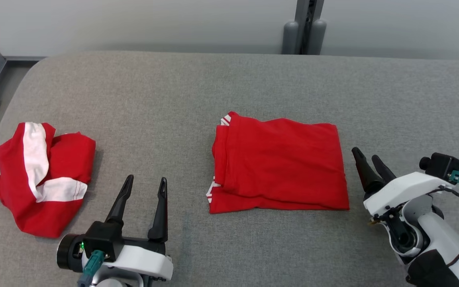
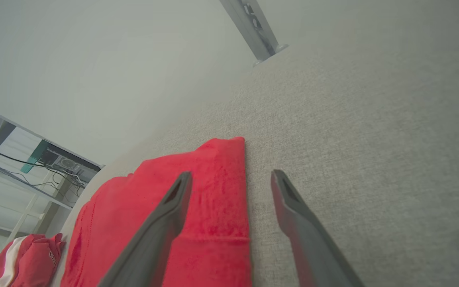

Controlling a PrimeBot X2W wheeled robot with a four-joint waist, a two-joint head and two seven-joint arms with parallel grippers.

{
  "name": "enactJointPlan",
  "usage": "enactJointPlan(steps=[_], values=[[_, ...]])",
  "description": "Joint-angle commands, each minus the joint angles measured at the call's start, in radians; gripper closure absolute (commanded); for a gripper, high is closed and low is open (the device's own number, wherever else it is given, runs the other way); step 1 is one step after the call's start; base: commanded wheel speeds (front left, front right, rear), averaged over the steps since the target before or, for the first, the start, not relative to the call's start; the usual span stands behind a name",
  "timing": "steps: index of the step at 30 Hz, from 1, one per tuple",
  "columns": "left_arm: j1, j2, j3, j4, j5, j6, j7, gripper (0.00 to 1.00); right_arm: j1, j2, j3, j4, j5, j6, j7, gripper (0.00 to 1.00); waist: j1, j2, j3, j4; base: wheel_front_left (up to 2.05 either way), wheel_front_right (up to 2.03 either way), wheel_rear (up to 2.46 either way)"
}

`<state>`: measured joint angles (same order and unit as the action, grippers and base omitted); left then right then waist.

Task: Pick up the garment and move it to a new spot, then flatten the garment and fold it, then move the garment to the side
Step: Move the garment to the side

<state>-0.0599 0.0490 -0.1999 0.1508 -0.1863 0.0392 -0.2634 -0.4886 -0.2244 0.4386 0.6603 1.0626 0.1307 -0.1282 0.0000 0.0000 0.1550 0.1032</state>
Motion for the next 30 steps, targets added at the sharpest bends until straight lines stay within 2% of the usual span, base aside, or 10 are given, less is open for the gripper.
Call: enactJointPlan(steps=[1, 5, 12, 14, 16, 17, 18, 25, 30], values=[[-0.022, 0.003, -0.003, -0.002, 0.000, -0.001, -0.001, 0.00, -0.017, -0.012, 0.017, 0.011, 0.023, 0.000, 0.014, 0.00, 0.0000, 0.0000, 0.033, 0.025, 0.00, 0.00, 0.00], [-0.043, 0.003, -0.016, -0.003, -0.004, 0.006, -0.001, 0.00, -0.054, -0.036, 0.084, 0.043, 0.075, 0.000, 0.035, 0.00, 0.0000, 0.0000, 0.063, 0.040, 0.00, 0.00, 0.00], [-0.064, 0.003, -0.024, 0.002, -0.008, 0.013, -0.001, 0.00, -0.060, -0.032, 0.192, 0.059, 0.164, 0.000, 0.056, 0.00, 0.0000, 0.0000, 0.083, 0.050, 0.00, 0.00, 0.00], [-0.069, 0.003, -0.026, 0.004, -0.008, 0.014, -0.001, 0.00, -0.061, -0.029, 0.224, 0.056, 0.186, 0.000, 0.064, 0.43, 0.0000, 0.0000, 0.084, 0.052, 0.00, 0.00, 0.00], [-0.076, 0.003, -0.028, 0.003, -0.008, 0.015, -0.001, 0.00, -0.064, -0.034, 0.247, 0.056, 0.203, 0.000, 0.057, 0.67, 0.0000, 0.0000, 0.085, 0.054, 0.00, 0.00, 0.00], [-0.078, 0.003, -0.028, 0.004, -0.008, 0.016, -0.001, 0.00, -0.067, -0.034, 0.256, 0.054, 0.214, 0.000, 0.052, 0.89, 0.0000, 0.0000, 0.085, 0.055, 0.00, 0.00, 0.00], [-0.078, 0.004, -0.028, 0.003, -0.008, 0.014, -0.001, 0.00, -0.071, -0.038, 0.264, 0.050, 0.220, 0.000, 0.044, 1.00, 0.0000, 0.0000, 0.085, 0.056, 0.00, 0.00, 0.00], [-0.076, 0.004, -0.024, 0.001, -0.002, 0.015, -0.001, 0.00, -0.132, -0.087, 0.327, 0.051, 0.191, 0.000, -0.047, 1.00, 0.0000, 0.0000, 0.085, 0.058, 0.00, 0.00, 0.00], [-0.075, 0.003, -0.021, -0.010, 0.009, 0.015, -0.001, 0.00, -0.223, -0.118, 0.397, 0.100, 0.081, 0.000, -0.118, 1.00, 0.0000, 0.0000, 0.091, 0.048, 0.00, 0.00, 0.00]])
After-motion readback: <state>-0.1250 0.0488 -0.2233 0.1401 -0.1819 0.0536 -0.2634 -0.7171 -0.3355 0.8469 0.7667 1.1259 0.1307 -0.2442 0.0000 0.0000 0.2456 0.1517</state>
